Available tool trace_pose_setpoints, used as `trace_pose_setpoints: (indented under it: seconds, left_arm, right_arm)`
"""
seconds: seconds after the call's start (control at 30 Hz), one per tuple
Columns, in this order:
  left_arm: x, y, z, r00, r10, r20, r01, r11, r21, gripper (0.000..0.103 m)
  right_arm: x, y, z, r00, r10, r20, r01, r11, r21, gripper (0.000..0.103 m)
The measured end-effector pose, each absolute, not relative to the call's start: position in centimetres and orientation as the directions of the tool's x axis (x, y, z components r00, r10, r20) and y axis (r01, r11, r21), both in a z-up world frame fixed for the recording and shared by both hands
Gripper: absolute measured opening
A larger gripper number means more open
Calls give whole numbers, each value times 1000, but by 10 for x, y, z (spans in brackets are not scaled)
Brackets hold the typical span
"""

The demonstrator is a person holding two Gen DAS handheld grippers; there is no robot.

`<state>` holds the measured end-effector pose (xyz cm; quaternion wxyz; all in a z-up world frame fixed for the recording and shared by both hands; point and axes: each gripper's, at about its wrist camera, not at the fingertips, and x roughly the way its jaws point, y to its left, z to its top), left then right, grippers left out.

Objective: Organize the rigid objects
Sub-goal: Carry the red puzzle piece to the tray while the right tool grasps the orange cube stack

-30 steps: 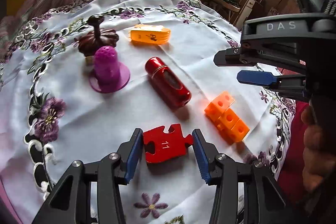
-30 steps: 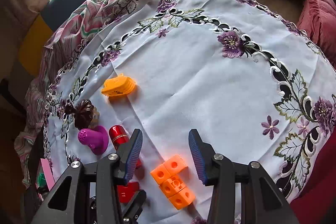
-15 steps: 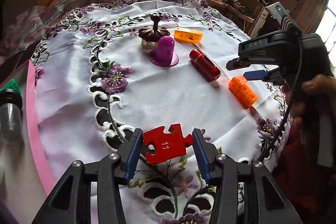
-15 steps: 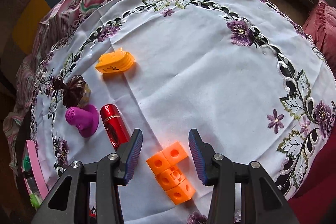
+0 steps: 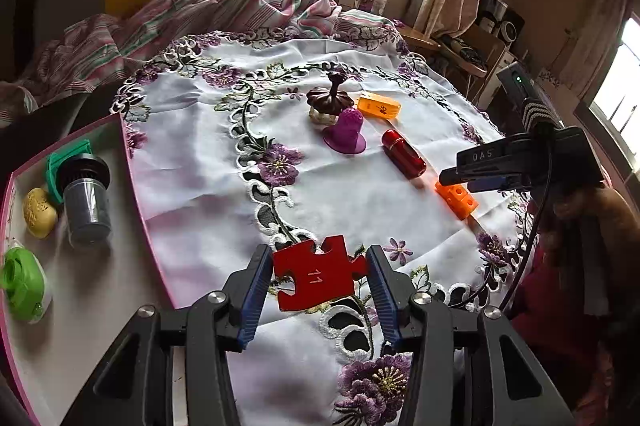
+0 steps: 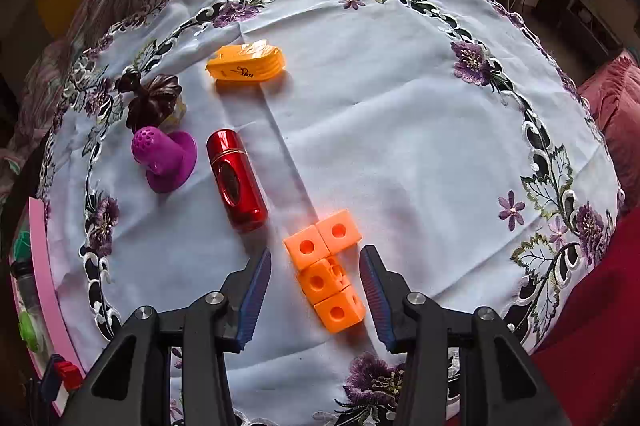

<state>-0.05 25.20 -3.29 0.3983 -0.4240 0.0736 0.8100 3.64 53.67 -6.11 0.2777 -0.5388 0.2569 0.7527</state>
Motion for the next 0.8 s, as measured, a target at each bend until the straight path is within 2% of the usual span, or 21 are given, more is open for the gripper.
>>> trace_pose_setpoints:
  seconds: [0.17,0.2,0.37,0.53,0.7,0.8]
  left_arm:
    - [-4,233,-31,-345,578,-739,-686,-693,-222,48]
    - [-4,229,-30,-349,577,-738,-681,-697,-222,48]
    - [-11,196,-28,-376,560,-738,-631,-738,-239,48]
    - [-25,152,-25,-425,519,-742,-542,-802,-250,48]
    - [-38,109,-27,-511,415,-753,-424,-883,-199,48]
    - [-43,90,-28,-543,364,-757,-372,-912,-171,48]
  right_arm:
    - [34,530,-76,-203,128,-971,-678,-734,45,44]
    - [32,528,-77,-199,132,-971,-668,-743,36,27]
    - [20,503,-65,-260,192,-946,-573,-820,-9,27]
    - [-2,458,-53,-406,64,-912,-377,-921,103,27]
    - [-30,414,-73,-373,45,-927,-245,-968,51,27]
    - [-32,398,-83,-349,108,-931,-177,-983,-48,27]
